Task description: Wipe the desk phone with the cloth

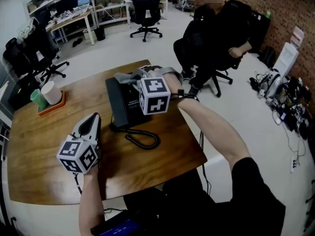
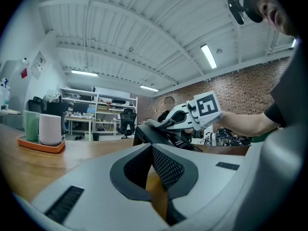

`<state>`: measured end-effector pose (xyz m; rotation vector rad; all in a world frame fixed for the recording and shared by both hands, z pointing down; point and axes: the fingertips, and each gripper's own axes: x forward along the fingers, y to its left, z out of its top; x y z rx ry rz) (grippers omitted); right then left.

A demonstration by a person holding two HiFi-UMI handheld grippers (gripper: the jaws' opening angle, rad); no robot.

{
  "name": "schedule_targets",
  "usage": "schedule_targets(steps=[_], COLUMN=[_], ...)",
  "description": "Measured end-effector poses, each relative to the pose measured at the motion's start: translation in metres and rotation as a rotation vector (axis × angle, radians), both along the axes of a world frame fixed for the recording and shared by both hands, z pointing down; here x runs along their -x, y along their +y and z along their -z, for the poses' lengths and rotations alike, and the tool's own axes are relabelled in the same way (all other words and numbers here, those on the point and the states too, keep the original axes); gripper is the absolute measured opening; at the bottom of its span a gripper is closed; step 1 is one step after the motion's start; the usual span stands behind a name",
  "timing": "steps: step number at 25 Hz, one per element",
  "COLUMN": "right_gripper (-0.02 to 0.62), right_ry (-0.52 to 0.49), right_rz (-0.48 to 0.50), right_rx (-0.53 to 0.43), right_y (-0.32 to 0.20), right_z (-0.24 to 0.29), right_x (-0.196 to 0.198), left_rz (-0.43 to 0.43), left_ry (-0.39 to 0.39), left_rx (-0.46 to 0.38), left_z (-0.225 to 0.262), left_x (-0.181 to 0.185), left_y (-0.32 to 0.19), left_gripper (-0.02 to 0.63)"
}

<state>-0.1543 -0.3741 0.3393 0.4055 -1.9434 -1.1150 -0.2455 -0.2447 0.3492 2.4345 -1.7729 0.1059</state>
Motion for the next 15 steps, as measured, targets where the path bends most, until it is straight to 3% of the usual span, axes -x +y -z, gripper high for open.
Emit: schedule_targets(steps=[9,13,15], right_gripper=[0.025,0.025,0.026], right_ry=[0.185,0.295,0.299], right_rz=[0.151,0.254,0.279], right_rx=[-0.028,0.054,0.121], right_y=[0.089,0.128,0.132], right_z=[-0.049,-0.064,-0.063], right_x=[-0.034,-0.046,-0.051], left_rz=[0.001,-0.001,-0.001], left_ry=[0.004,0.003,0.004], left_rx=[-0.004,-0.003,-0.005], left_z=[0.000,0.000,0.000], left_x=[0.000,0.001,0.000], left_y=[-0.001,-0.002,-0.002], left_gripper=[-0.009,-0.009,-0.009])
